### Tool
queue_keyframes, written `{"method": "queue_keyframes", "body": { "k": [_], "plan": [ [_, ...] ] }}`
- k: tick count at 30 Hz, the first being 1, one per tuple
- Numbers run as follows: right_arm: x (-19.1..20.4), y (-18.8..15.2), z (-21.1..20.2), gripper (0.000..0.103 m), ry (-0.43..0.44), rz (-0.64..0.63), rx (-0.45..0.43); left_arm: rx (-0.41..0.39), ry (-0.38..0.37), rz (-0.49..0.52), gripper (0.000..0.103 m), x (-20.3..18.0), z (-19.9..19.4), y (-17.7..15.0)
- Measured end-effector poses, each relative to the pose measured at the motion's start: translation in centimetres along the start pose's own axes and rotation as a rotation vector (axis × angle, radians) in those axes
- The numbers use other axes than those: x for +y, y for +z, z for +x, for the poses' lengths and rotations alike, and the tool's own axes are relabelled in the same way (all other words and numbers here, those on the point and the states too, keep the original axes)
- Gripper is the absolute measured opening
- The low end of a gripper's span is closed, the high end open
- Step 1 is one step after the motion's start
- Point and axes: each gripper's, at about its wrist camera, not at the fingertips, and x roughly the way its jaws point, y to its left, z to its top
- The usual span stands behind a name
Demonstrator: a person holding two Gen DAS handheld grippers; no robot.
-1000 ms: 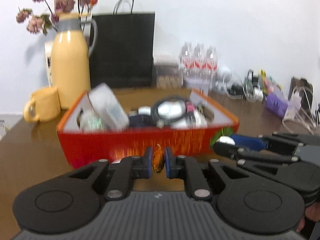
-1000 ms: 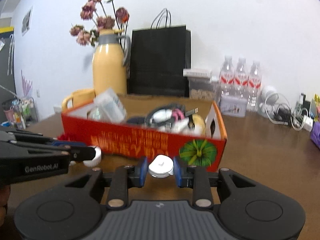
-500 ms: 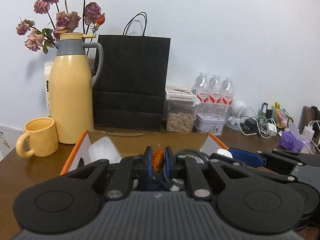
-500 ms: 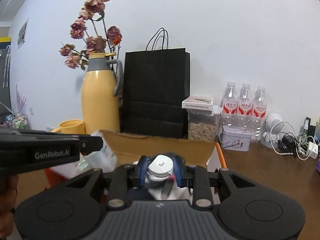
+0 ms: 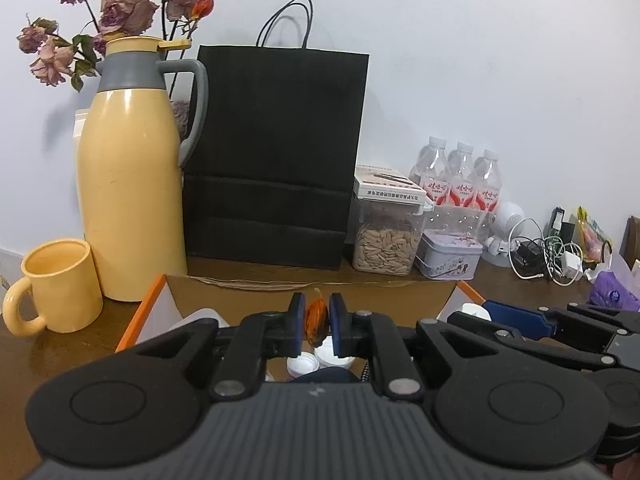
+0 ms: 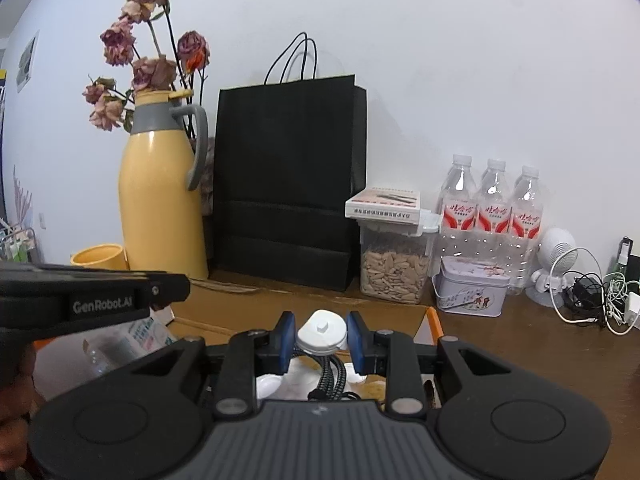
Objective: Organize objects
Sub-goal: 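Carry the white cap and orange piece into the box and open both tools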
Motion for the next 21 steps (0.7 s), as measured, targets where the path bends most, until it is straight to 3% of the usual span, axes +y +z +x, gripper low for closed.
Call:
{"method": "queue_keyframes", "body": {
  "k": [7, 8, 9, 11, 13, 14, 16, 21],
  "plan": [
    [0.03, -0.53, 0.31, 0.028, 0.012, -0.006, 0.032, 0.006, 0.008, 0.013, 0.014, -0.26, 0.08, -0.28],
    [0.02, -0.56, 0.26, 0.028, 0.010, -0.004, 0.033, 0.003, 0.012, 0.012, 0.018, -0.25, 0.01, -0.24],
    [0.00, -0.61, 0.25, 0.032, 0.006, -0.004, 0.035, 0.002, 0.017, 0.009, 0.023, -0.21, 0.00, -0.18],
    [-0.17, -0.62, 0.19, 0.049, -0.003, 0.006, 0.036, -0.005, 0.028, -0.004, 0.071, -0.03, -0.06, -0.08],
    [-0.42, -0.56, 0.16, 0.078, -0.012, 0.015, 0.036, -0.025, 0.039, -0.006, 0.089, -0.03, -0.20, -0.06],
    [-0.51, -0.54, 0.12, 0.085, -0.015, 0.018, 0.035, -0.032, 0.040, -0.010, 0.100, 0.02, -0.28, 0.01],
    [-0.67, -0.50, 0.08, 0.103, -0.017, 0.025, 0.035, -0.051, 0.048, -0.021, 0.103, 0.11, -0.40, 0.06],
    [-0.85, -0.49, 0.20, 0.103, -0.023, 0.034, 0.039, -0.047, 0.050, -0.031, 0.103, 0.23, -0.33, 0.27]
  ]
}}
